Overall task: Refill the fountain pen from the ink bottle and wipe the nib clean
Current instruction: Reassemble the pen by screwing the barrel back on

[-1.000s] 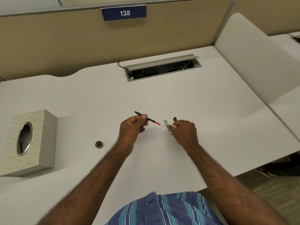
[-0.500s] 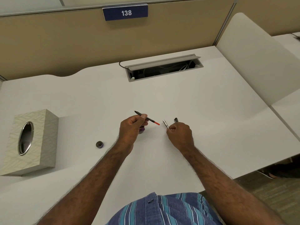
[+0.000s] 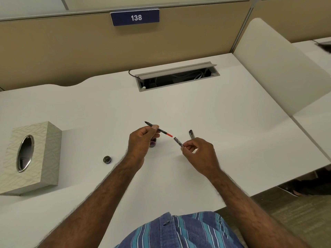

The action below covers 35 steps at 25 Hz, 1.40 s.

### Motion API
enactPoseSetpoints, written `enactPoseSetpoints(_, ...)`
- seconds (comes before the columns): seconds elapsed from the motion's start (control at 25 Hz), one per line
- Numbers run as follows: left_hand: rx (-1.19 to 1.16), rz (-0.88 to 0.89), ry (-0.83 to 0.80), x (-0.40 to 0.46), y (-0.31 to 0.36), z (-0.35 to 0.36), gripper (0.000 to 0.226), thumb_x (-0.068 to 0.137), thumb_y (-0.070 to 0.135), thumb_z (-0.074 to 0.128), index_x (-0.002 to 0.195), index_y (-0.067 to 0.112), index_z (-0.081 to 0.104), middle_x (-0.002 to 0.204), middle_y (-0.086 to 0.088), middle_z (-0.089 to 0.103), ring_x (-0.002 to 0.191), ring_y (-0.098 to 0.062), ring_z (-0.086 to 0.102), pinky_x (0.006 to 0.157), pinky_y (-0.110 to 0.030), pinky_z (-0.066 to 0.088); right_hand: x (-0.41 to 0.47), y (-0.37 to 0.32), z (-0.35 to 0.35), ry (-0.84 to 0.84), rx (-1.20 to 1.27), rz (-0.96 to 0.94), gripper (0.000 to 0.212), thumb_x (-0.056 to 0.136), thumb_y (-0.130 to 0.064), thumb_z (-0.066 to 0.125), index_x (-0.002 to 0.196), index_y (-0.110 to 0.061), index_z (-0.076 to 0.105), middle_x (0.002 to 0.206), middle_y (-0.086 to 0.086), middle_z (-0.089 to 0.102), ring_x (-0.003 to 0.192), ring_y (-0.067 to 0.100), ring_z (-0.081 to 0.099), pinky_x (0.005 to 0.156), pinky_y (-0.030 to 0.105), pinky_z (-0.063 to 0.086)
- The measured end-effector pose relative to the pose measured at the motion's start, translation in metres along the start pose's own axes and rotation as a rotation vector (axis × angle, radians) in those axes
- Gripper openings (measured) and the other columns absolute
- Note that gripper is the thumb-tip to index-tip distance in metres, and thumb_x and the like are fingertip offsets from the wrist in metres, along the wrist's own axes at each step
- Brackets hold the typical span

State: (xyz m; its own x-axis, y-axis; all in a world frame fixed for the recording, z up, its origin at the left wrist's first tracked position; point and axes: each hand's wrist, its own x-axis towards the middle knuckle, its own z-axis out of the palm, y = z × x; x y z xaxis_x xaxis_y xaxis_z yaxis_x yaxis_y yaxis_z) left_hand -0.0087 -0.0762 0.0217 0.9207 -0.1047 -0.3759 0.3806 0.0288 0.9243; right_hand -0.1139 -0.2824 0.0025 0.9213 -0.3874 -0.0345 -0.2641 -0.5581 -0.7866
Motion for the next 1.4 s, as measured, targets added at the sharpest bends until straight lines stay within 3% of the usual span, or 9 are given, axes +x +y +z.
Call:
enactPoseSetpoints(0.16, 0.012, 0.010, -0.005, -0.004, -0.004, 0.002, 0.019, 0.094, 0.037, 0.075, 0.095, 0.020, 0.084, 0.092, -0.003, 0.084, 0.098, -0.027, 0.077, 0.073, -0.032, 0.057, -0.008, -0.003, 0.001, 0.007, 0.014, -0.049, 0.008, 0.084, -0.025, 0.081, 0.085, -0.031, 0.076, 0.083, -0.017, 0.075, 0.083, 0.007, 0.072, 0.073, 0.012, 0.048)
enactPoseSetpoints(0.32, 0.024, 0.021, -0.019, -0.008, -0.006, 0.002, 0.018, 0.094, 0.037, 0.075, 0.093, 0.022, 0.084, 0.090, -0.003, 0.083, 0.096, -0.024, 0.077, 0.076, -0.033, 0.058, -0.012, -0.005, 0.000, 0.028, 0.012, -0.088, 0.010, 0.084, -0.024, 0.081, 0.087, -0.031, 0.075, 0.083, -0.018, 0.074, 0.084, 0.008, 0.072, 0.075, 0.010, 0.048)
enactPoseSetpoints(0.68, 0.119, 0.067, -0.090, -0.011, -0.005, 0.005, 0.017, 0.091, 0.040, 0.076, 0.086, 0.026, 0.085, 0.089, 0.001, 0.083, 0.082, -0.006, 0.076, 0.080, -0.036, 0.062, -0.013, -0.016, 0.001, 0.044, 0.007, -0.164, 0.009, 0.085, -0.021, 0.081, 0.090, -0.026, 0.076, 0.084, -0.017, 0.072, 0.082, 0.009, 0.070, 0.079, 0.022, 0.054)
enactPoseSetpoints(1.12, 0.147, 0.078, -0.235, -0.016, 0.002, 0.010, 0.025, 0.089, 0.044, 0.075, 0.097, 0.023, 0.084, 0.104, 0.004, 0.082, 0.095, -0.015, 0.079, 0.081, -0.034, 0.061, -0.010, -0.027, 0.003, 0.078, 0.015, -0.194, 0.009, 0.085, -0.022, 0.081, 0.090, -0.027, 0.075, 0.084, -0.020, 0.070, 0.082, 0.005, 0.069, 0.075, 0.008, 0.047)
enactPoseSetpoints(1.4, 0.105, 0.077, -0.187, -0.015, 0.005, 0.008, 0.021, 0.094, 0.038, 0.075, 0.098, 0.019, 0.084, 0.105, 0.003, 0.083, 0.095, -0.016, 0.079, 0.081, -0.035, 0.061, -0.010, -0.027, 0.004, 0.078, 0.034, -0.184, 0.008, 0.085, -0.023, 0.081, 0.090, -0.026, 0.075, 0.084, -0.018, 0.072, 0.083, 0.006, 0.069, 0.074, 0.006, 0.046)
